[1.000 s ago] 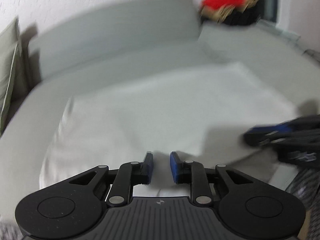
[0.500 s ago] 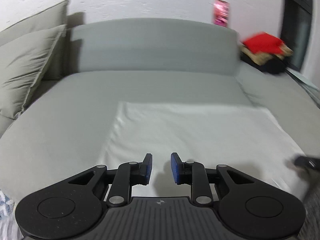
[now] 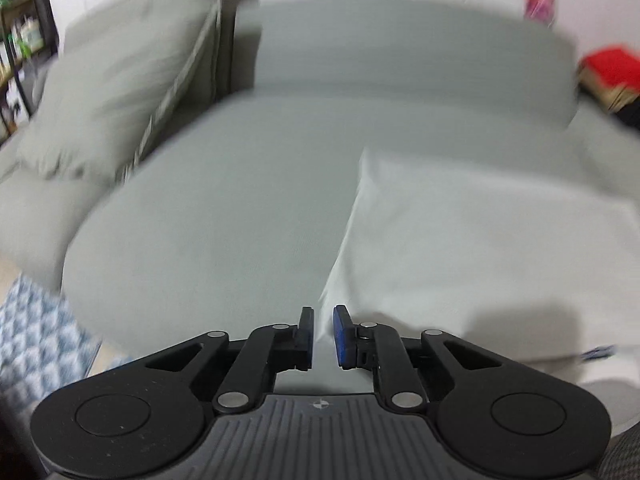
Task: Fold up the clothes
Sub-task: 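Grasp the folded sweatshirt edge with the right tool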
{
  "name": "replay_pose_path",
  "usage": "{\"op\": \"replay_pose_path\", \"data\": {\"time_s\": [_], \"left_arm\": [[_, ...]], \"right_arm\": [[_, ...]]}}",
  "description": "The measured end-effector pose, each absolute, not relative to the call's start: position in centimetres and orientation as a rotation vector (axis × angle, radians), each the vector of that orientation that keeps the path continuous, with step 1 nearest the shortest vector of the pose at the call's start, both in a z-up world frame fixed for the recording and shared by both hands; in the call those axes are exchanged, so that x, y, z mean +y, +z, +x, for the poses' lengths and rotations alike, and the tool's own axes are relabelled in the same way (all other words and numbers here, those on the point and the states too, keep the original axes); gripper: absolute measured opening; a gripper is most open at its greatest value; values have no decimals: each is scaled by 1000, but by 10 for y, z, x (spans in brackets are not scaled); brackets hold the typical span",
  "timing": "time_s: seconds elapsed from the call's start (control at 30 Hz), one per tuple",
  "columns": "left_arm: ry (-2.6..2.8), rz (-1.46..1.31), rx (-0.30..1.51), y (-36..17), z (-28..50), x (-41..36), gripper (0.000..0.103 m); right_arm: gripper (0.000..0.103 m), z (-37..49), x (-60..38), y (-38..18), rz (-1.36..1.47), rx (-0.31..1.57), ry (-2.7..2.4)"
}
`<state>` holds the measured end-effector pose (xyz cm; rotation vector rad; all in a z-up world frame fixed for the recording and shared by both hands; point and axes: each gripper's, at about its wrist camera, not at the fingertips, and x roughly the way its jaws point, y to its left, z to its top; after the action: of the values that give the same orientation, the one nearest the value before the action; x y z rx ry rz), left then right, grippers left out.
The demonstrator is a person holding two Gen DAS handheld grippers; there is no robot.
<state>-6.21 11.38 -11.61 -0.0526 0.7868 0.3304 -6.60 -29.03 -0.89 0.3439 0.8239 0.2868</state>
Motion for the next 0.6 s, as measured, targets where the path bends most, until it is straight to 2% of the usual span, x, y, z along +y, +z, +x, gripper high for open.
{"op": "replay_pose_path", "data": {"time_s": [0.07,0.13,0.23,0.37,0.47,0.6], "left_arm": [[283,-46,711,-107,-69,98,23],[213,-46,663,-101,-69,83,26],[74,-44,673,-105,-59,53,32],[-42,-6,712,-128,-50,23,33],[-54,-10,750,-134,-44,22,33],[-57,-43,760,-136,-38,28,34]], "right_arm": [[48,-69,-310,-6,474,785,288],[53,-67,-322,-10,593,788,304],[53,-61,-334,-22,760,831,346],[51,-55,-334,-39,915,904,385],[45,-52,-336,-53,1017,942,362],[43,-46,-334,-72,1094,975,315]]}}
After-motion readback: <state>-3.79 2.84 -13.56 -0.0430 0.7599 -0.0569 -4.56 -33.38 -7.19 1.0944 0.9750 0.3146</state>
